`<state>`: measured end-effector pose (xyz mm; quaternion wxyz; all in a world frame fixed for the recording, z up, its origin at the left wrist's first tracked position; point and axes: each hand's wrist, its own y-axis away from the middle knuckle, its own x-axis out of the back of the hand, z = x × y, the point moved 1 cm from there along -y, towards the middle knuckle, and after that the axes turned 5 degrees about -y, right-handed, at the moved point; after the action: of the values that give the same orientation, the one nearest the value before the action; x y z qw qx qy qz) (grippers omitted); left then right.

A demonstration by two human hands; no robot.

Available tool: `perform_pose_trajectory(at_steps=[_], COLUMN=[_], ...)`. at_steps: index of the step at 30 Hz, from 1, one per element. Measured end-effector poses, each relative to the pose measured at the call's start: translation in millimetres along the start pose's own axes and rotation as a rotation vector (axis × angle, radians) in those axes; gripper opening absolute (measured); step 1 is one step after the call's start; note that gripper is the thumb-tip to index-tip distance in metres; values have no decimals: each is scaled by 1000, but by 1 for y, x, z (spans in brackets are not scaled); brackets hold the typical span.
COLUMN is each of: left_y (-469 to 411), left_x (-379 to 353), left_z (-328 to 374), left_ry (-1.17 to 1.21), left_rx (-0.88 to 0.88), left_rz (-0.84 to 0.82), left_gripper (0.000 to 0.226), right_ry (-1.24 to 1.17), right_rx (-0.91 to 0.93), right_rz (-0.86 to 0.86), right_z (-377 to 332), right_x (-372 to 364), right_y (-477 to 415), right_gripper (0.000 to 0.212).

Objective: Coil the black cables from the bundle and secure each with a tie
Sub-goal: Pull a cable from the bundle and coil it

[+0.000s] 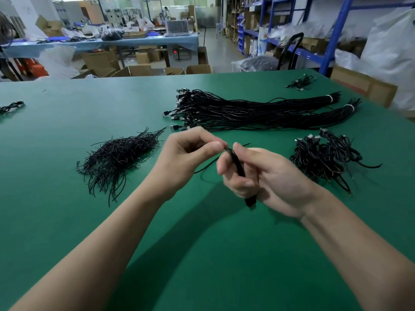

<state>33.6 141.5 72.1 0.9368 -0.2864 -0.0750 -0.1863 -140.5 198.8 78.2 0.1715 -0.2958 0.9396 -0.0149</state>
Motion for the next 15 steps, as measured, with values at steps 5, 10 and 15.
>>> perform_pose_trajectory(at_steps=[5,10,15], left_y=[17,24,21], left_x=[-32,-41,-33], left_z=[-13,-8,5], left_ry=[-65,-449,-767], left_rx=[60,6,-107], left_rz=[-41,-98,-210], left_gripper=[23,23,22], right_ry=[-149,-9,414], right_rx=[230,353,392], right_rz=[120,407,621], right_z=[-10,-9,0], right_x=[-4,6,20], right_y=[-6,-19,-28], right_gripper=[29,31,32])
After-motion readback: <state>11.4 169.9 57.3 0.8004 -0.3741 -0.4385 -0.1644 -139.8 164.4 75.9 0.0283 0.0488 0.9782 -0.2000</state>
